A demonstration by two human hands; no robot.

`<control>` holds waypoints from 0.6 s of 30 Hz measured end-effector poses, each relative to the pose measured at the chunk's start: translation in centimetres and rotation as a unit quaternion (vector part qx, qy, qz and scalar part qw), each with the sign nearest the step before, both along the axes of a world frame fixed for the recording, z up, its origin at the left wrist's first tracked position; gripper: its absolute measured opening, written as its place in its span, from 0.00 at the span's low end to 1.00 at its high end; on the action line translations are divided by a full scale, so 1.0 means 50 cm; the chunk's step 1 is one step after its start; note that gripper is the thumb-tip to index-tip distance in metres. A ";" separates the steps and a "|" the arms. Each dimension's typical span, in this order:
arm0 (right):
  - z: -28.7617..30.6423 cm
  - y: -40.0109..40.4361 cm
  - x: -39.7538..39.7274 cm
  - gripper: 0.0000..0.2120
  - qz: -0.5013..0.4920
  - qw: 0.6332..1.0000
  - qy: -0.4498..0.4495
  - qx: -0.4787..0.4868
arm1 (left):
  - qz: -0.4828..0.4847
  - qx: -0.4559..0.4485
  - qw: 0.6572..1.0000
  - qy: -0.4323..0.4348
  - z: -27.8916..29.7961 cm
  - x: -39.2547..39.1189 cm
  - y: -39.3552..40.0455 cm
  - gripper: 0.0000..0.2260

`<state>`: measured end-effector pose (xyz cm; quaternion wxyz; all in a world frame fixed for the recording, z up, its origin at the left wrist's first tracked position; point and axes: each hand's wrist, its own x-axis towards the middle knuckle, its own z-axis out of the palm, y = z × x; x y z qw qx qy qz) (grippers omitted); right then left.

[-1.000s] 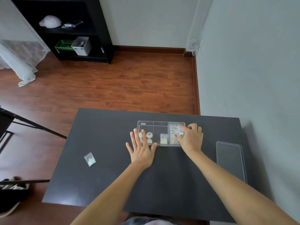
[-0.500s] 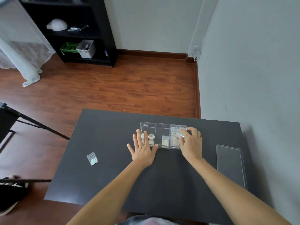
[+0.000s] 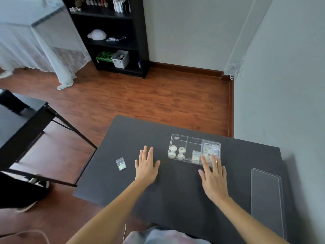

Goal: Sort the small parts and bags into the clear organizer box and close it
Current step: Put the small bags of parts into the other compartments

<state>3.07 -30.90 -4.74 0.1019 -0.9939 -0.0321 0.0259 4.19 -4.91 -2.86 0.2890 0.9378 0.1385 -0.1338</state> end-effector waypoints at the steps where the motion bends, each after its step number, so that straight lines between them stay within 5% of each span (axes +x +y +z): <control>1: 0.000 0.000 0.001 0.28 0.002 1.000 0.005 -0.003 | 0.016 0.012 1.000 0.007 -0.003 -0.009 0.024 0.27; 9: -0.004 0.003 0.005 0.31 -0.002 1.000 0.020 -0.010 | 0.095 0.096 0.988 0.074 -0.018 -0.064 0.181 0.24; 18: -0.006 0.002 0.002 0.34 0.005 1.000 0.018 -0.010 | 0.084 0.104 0.990 0.042 -0.006 -0.061 0.231 0.17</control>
